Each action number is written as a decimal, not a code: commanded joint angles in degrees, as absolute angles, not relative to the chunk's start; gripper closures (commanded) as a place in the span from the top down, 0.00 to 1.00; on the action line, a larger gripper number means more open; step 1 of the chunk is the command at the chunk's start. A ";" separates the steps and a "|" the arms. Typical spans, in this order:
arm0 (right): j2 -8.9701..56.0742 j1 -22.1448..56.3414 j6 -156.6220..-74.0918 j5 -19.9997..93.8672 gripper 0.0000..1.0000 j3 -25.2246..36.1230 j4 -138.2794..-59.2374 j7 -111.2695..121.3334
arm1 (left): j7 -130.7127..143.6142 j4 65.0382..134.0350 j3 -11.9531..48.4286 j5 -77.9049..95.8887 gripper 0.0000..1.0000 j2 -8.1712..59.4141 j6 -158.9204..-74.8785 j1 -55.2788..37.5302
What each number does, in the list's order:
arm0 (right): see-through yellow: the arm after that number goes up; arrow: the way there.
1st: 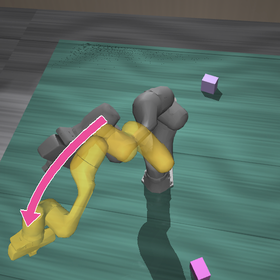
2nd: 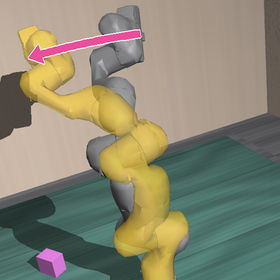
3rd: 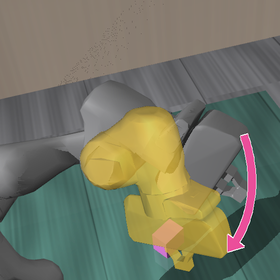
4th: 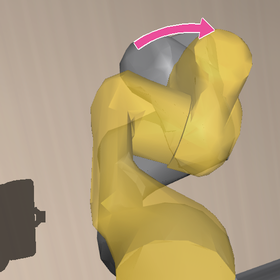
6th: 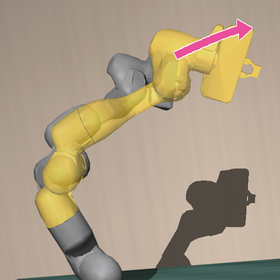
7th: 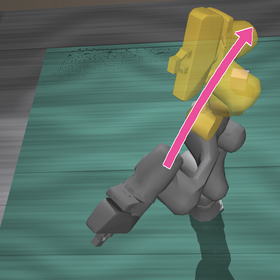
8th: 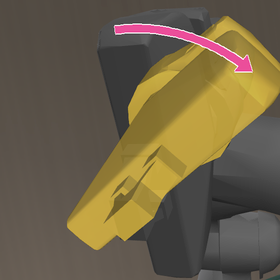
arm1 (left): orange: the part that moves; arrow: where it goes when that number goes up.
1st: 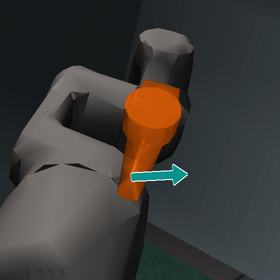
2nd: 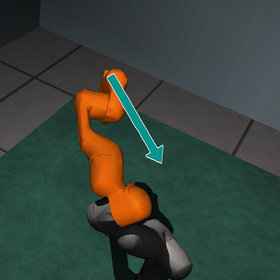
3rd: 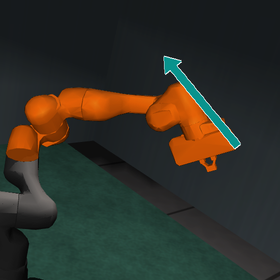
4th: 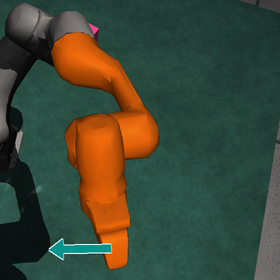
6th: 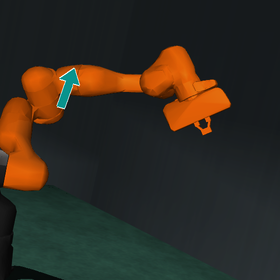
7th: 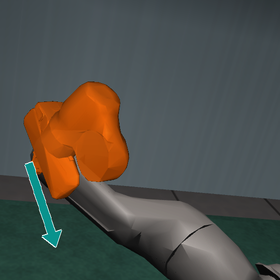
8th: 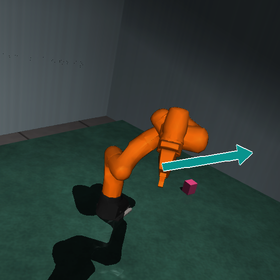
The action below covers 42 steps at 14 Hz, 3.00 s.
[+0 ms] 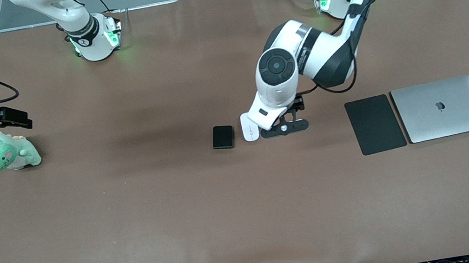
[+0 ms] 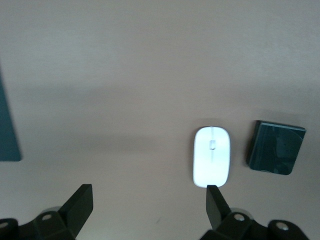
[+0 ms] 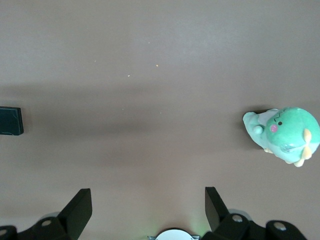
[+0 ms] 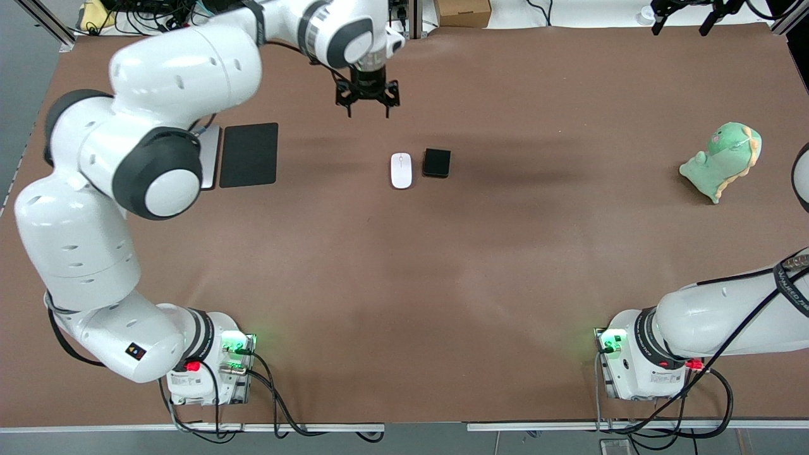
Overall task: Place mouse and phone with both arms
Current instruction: 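Lower the left gripper and close it on the white mouse, then lift the mouse with the left gripper while the right gripper reaches the phone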
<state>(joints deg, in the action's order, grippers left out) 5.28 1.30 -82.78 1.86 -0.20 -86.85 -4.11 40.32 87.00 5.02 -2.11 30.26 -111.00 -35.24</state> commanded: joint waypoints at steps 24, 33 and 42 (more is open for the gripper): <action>13.09 8.61 -86.22 7.21 1.00 -0.35 -84.90 -12.56 | 47.11 88.15 4.48 -2.11 1.00 45.08 -130.17 -40.43; 15.47 13.35 -90.53 7.47 1.00 -0.35 -84.73 -19.85 | 50.53 89.65 4.57 -2.46 0.98 44.47 -129.90 -41.75; 19.95 19.60 -98.43 7.82 1.00 -0.44 -85.51 -27.95 | 50.45 90.88 4.48 -2.46 0.73 43.95 -128.14 -42.10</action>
<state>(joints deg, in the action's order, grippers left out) 18.93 19.23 -97.11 6.54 -0.78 -86.22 -27.03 49.47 89.84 4.94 -2.12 45.23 -129.00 -41.54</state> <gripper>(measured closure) 0.000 0.238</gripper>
